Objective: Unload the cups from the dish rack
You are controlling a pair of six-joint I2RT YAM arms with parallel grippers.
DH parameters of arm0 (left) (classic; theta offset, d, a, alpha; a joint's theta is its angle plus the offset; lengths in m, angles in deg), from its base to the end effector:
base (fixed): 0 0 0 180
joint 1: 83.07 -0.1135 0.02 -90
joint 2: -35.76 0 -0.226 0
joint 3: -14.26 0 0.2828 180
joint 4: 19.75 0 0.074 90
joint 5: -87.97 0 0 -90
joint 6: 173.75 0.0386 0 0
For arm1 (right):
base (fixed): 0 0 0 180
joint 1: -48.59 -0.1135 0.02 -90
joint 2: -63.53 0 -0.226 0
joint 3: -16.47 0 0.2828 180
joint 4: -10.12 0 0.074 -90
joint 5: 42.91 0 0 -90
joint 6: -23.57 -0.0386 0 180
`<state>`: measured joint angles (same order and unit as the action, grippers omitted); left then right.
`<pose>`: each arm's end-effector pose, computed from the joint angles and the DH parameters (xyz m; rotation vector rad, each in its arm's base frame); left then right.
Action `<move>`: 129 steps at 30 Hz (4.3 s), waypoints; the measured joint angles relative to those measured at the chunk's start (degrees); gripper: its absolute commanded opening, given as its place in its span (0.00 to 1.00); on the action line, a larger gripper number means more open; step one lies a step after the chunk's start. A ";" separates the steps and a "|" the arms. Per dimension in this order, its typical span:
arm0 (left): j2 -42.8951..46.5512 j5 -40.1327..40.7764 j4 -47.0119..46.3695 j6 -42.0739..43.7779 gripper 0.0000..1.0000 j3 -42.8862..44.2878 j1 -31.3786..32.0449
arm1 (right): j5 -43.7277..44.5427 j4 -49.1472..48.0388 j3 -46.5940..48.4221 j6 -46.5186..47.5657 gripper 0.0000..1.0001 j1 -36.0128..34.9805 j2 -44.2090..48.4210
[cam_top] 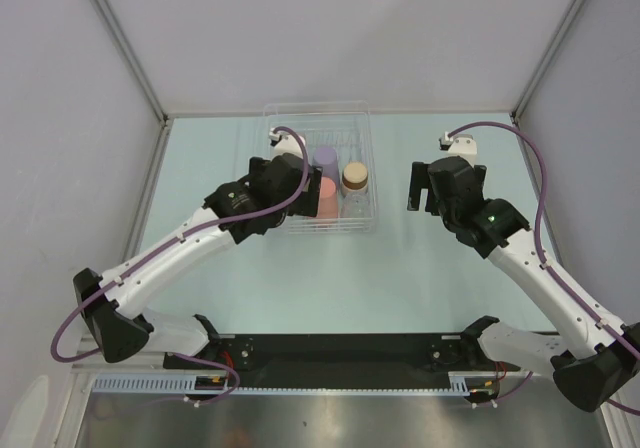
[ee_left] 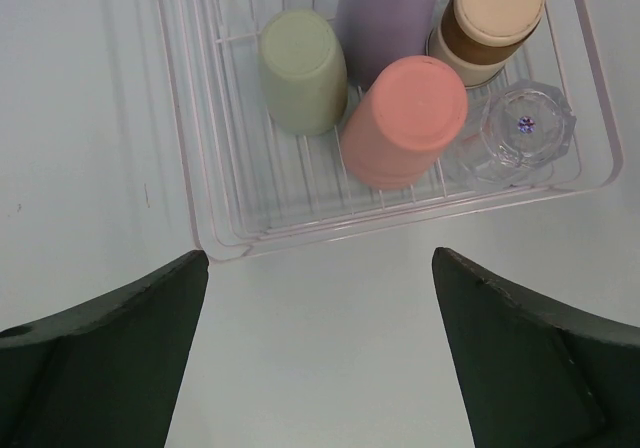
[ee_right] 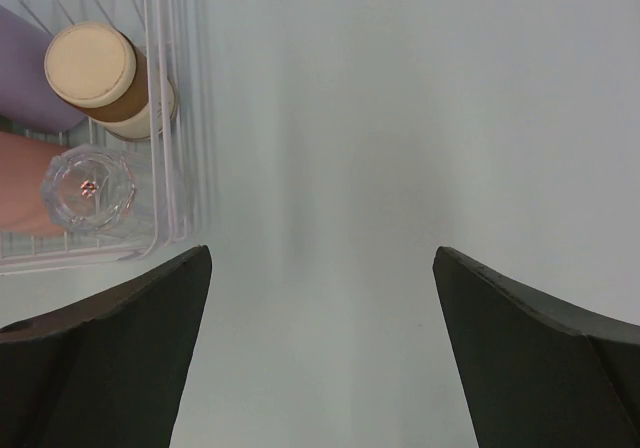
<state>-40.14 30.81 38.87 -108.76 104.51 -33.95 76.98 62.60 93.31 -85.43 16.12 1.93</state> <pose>0.2221 -0.2246 0.3285 0.1904 2.1895 -0.0415 0.2389 0.1292 0.3216 0.0299 2.1234 -0.0528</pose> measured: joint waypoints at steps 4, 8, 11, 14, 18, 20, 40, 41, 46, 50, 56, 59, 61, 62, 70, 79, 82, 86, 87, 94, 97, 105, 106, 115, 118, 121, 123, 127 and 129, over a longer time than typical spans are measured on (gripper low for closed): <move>0.00 -0.02 0.07 -0.46 1.00 0.17 -0.02 | 0.07 0.00 0.00 0.02 1.00 0.00 0.00; -0.02 0.13 -0.09 -0.42 1.00 0.94 -0.02 | 0.42 0.00 0.00 0.02 0.99 -0.04 0.00; -0.09 0.26 -0.92 -0.35 1.00 1.44 -0.02 | 1.38 -0.04 -0.02 0.20 1.00 -0.04 0.02; -0.85 0.28 -1.03 -0.31 1.00 2.36 -0.02 | 1.75 -0.24 -0.17 0.17 1.00 -0.04 0.68; -2.75 0.17 -1.25 -0.33 1.00 3.15 -0.11 | 0.85 -0.20 -0.15 0.22 1.00 -0.07 2.25; -4.66 -0.31 -1.29 -0.35 1.00 4.07 -0.63 | 0.68 -0.11 0.00 0.22 1.00 -0.07 2.23; -27.15 -6.49 -2.10 0.42 1.00 19.58 -5.55 | 0.09 1.64 0.00 0.15 1.00 -0.09 2.14; -27.78 -6.67 -2.10 0.37 1.00 19.76 -5.68 | 0.09 1.75 0.00 0.15 1.00 -0.09 2.14; -29.94 -7.85 -1.81 -0.44 1.00 19.85 -6.03 | 0.50 2.21 0.00 -0.04 1.00 -0.09 2.16; -30.99 -8.24 -1.16 -0.72 1.00 19.85 -6.03 | 0.72 2.43 0.00 -0.42 1.00 -0.09 2.16; -31.71 -8.96 -0.76 -1.09 0.98 19.85 -6.03 | 0.70 2.43 -0.04 -0.48 1.00 -0.09 2.16; -32.04 -9.16 -0.74 -1.31 0.94 19.85 -6.03 | 0.70 2.43 -0.09 -0.50 1.00 -0.09 2.16; -32.26 -9.27 -0.72 -1.53 0.93 19.85 -6.03 | 0.68 2.38 -0.09 -0.50 1.00 -0.09 2.16; -32.37 -9.31 -0.72 -1.53 0.92 19.85 -6.03 | 0.70 2.38 -0.11 -0.50 1.00 -0.09 2.16; -32.83 -9.33 -0.68 -1.90 0.70 19.85 -6.03 | 0.68 2.36 -0.96 -0.48 1.00 -0.09 2.14; -32.85 -9.49 -0.76 -1.95 0.44 19.85 -6.03 | 0.68 2.27 -1.01 -0.50 1.00 -0.09 1.79; -32.85 -9.49 -0.76 -1.95 0.37 19.85 -6.03 | 0.68 2.27 -1.05 -0.50 1.00 -0.09 1.79; -32.87 -9.49 -0.76 -1.92 0.00 19.82 -6.03 | 0.68 2.25 -1.25 -0.50 1.00 -0.09 1.79; -32.87 -9.49 -0.76 -1.92 0.00 19.82 -6.03 | 0.66 2.27 -1.27 -0.50 1.00 -0.09 1.79; -32.85 -9.14 -0.92 -1.90 0.00 19.71 -6.03 | 0.63 2.23 -1.31 -0.48 1.00 -0.09 1.79; -32.65 -8.90 -0.83 -1.57 0.00 19.71 -6.03 | 0.63 2.10 -1.31 -0.48 1.00 -0.09 1.77; -30.82 -6.80 2.95 0.48 0.00 25.05 -6.03 | 0.61 1.44 -1.31 -0.55 1.00 -0.09 1.57; -30.38 -6.64 3.04 0.59 0.00 25.62 -6.03 | 0.63 1.40 -1.31 -0.61 1.00 -0.09 1.49; -21.27 -7.02 2.25 0.50 0.00 28.28 -6.71 | 0.72 1.14 -1.25 -3.26 0.98 -0.09 -0.24; -18.60 -8.33 0.92 0.13 0.00 28.28 -7.28 | 0.66 0.42 -1.22 -3.98 0.99 -0.09 -0.28; -16.39 -10.14 -0.22 -0.44 0.00 28.28 -7.52 | 0.33 -1.11 -1.22 -4.55 1.00 -0.09 -0.13; -15.08 -12.28 -1.53 -0.63 0.01 27.93 -7.54 | -0.33 -2.01 -1.22 -4.66 1.00 -0.09 0.07; -9.99 -18.95 -7.19 -1.84 0.00 22.12 -7.54 | -2.89 -4.11 -1.07 -4.63 1.00 -0.09 0.57; -6.10 -23.23 -10.95 -3.04 0.01 17.42 -7.87 | -4.68 -5.29 -0.81 -4.81 1.00 0.00 0.83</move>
<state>-46.24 7.57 27.92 -111.80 121.93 -41.81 72.30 57.31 92.50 -90.24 16.12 2.76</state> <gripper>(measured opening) 0.645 0.994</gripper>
